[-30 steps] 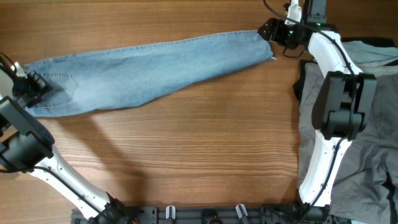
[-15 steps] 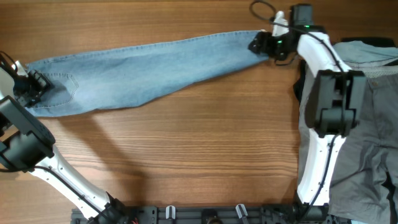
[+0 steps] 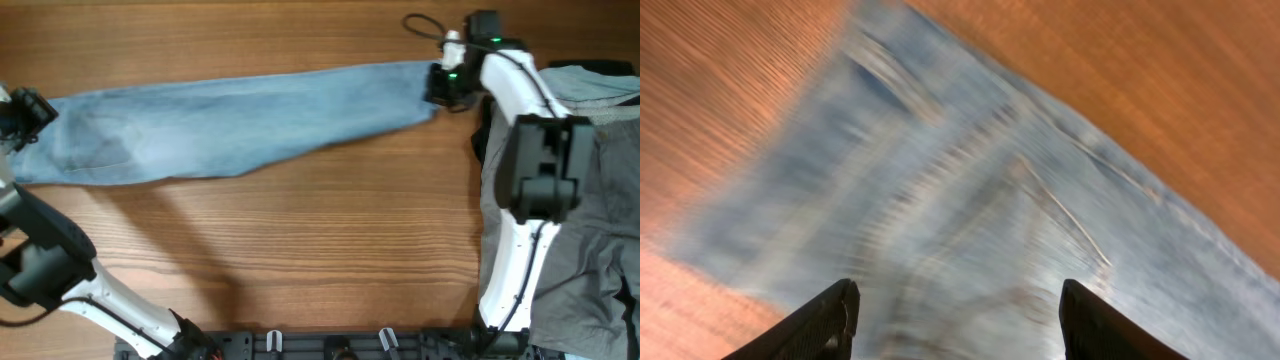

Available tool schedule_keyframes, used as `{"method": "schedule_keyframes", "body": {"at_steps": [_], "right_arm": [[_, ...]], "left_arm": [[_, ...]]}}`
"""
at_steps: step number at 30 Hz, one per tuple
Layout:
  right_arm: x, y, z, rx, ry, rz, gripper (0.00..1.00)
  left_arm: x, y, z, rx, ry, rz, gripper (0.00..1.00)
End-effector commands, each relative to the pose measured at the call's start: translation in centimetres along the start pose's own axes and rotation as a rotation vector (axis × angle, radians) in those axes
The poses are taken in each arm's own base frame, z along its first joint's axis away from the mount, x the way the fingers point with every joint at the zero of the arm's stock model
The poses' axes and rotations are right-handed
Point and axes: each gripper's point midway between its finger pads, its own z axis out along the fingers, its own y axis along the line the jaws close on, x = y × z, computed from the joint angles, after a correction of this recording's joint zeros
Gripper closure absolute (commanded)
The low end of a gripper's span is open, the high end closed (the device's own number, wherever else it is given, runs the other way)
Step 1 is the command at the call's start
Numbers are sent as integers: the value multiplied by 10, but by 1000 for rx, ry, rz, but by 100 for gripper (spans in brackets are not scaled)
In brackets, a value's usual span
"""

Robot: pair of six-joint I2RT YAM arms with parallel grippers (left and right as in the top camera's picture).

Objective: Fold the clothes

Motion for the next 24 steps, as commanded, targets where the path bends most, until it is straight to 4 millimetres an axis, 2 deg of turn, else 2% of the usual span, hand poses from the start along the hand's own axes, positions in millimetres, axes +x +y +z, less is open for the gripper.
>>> {"method": "schedule_keyframes", "body": {"at_steps": [1,4,6,7,8,9,10,11,12,15,16,20,22,23,24], "right_arm": [[-32,-60,-88,131,-188,79,96],[-63,-83,-185,155,-405,118,96],[-77,-86,-249,135,-549,123,96],[-84,-80,-289,93,-640,120,96],[-86,-73,-312,52,-690,126,96],[-86,-55,-339,-25,-742,115,96],[-85,-36,-354,-84,-769,73,96],[-82,-15,-362,-141,-777,35,96],[-80,-3,-364,-176,-774,26,96],[-71,75,-350,-323,-709,-82,96],[-65,105,-341,-358,-679,-131,96],[-37,206,-313,-432,-602,-298,96],[-18,252,-295,-426,-572,-369,96],[-4,283,-277,-386,-556,-414,96],[3,296,-264,-332,-557,-431,96]], "left_arm": [[7,-10,-8,8,18,16,36],[11,-27,-13,22,24,46,36],[8,-40,-25,35,-4,70,36],[6,-46,-33,41,-21,81,36],[5,-51,-41,48,-38,91,36],[3,-57,-49,55,-56,102,36],[2,-62,-58,61,-73,111,36],[0,-67,-66,67,-90,120,36],[0,-71,-72,72,-102,127,36],[0,-83,-90,88,-134,151,35],[1,-88,-95,94,-141,160,35],[7,-93,-102,99,-132,170,35],[12,-92,-103,95,-115,168,35],[17,-91,-103,92,-96,165,35],[19,-90,-103,90,-85,164,35]]}}
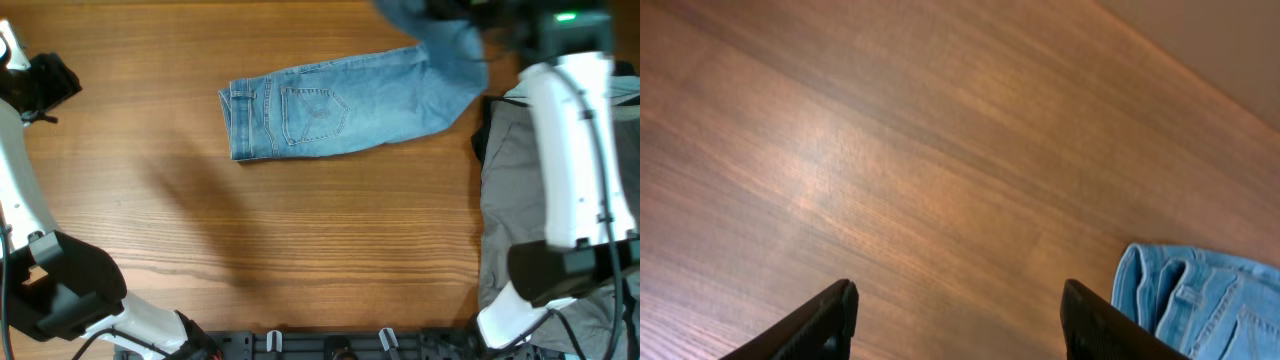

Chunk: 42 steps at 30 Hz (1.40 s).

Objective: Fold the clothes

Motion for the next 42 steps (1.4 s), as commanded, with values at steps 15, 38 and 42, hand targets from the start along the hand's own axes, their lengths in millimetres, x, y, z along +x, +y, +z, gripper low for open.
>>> {"method": "schedule_keyframes", "body": {"at_steps": [15,38,42], "right_arm": [[1,-195,-80,931,-20,22,96],[11,-191,-96,252,-34,456,96],[8,-100,-27,121,33,299,96]], "left_arm": [[10,-5,-8,3,29,9,36],[12,-8,-8,8,37,15,35],[14,-18,-7,18,41,33,35]]}}
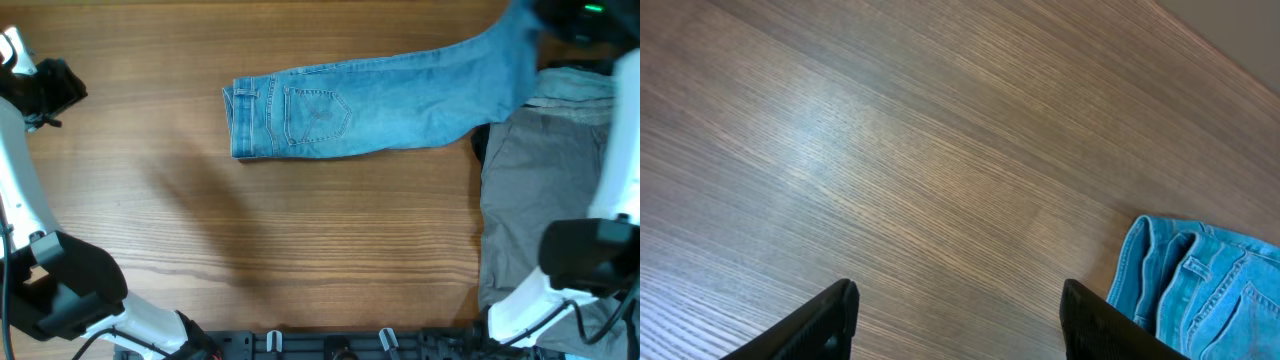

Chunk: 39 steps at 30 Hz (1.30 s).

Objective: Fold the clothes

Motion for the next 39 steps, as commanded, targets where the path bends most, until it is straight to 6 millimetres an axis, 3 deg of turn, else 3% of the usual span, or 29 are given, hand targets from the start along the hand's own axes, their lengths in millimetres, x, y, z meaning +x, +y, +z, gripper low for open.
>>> {"method": "schedule_keyframes", "body": {"at_steps": [1,4,6,12,15,16,18,21,23,24,25,28,30,32,34,36,39], "right_arm": [[44,112,35,-172,73,-138,96],[84,164,70,-172,105,-233,96],[125,193,106,-159,159,-275,96],[225,220,204,-169,311,-330,96],[258,248,232,-293,334,-359,94],[266,252,239,-303,334,-366,93],[281,261,241,-352,359,-404,44],[289,277,224,-476,394,-503,30],[262,279,205,-482,349,-504,46],[254,278,199,-483,334,-512,47],[242,277,192,-482,314,-512,42],[218,262,181,-455,285,-536,22],[209,229,186,-345,308,-519,20],[203,191,187,-236,362,-434,44],[194,153,183,-140,417,-300,77],[185,109,177,-49,467,-191,85],[191,57,168,59,565,-88,87]], "left_arm": [[1,-16,-7,19,-12,36,35],[3,-23,-6,27,-8,51,35],[3,-26,-6,30,-7,56,35],[4,-26,-6,31,-6,56,35],[4,-26,-6,30,-5,55,35],[4,-26,-6,30,-3,55,35],[5,-26,-6,30,-1,55,35],[6,-26,-6,29,5,54,35],[7,-25,-6,28,10,53,35],[8,-25,-6,28,12,53,35],[9,-25,-6,28,15,52,35],[12,-29,-6,44,29,55,34],[15,-42,-6,95,39,66,32],[18,-57,-6,146,48,83,29],[23,-72,-6,190,60,103,28],[28,-86,-6,212,72,127,32],[38,-109,-3,237,97,176,51]]}}
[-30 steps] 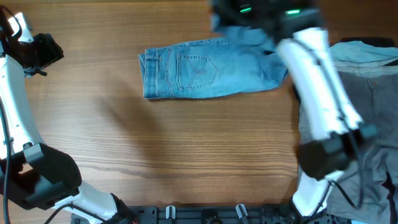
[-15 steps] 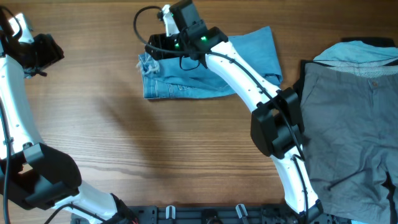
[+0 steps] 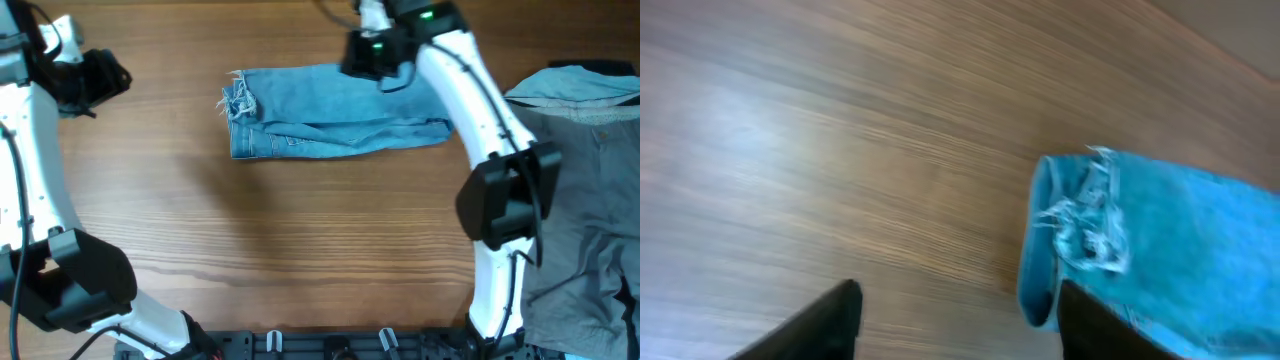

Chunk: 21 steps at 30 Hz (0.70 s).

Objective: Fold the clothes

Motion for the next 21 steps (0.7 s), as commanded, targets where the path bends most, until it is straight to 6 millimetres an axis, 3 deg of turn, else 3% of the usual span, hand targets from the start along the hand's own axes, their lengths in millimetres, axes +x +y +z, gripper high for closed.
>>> {"method": "schedule_keyframes", "body": {"at_steps": [1,2,3,4,6,11,16,21], "right_arm": [[17,-63,-7,88,93,180,87],[31,-75,-1,105,140,215,87],[47,-85,9,119,187,241,88],[55,-89,14,124,209,250,88],[82,-99,36,126,271,269,88],[131,-111,79,83,342,287,88],[147,-123,92,99,346,343,89],[145,-123,92,97,338,338,89]], "left_arm": [[11,-42,3,79,26,78,53],[14,-48,7,84,42,91,52],[19,-56,13,92,61,106,44],[22,-62,20,97,79,117,24],[31,-71,37,104,124,137,13],[70,-98,104,213,322,135,3],[100,-107,151,279,454,108,0],[131,-119,193,340,556,94,0]]}}
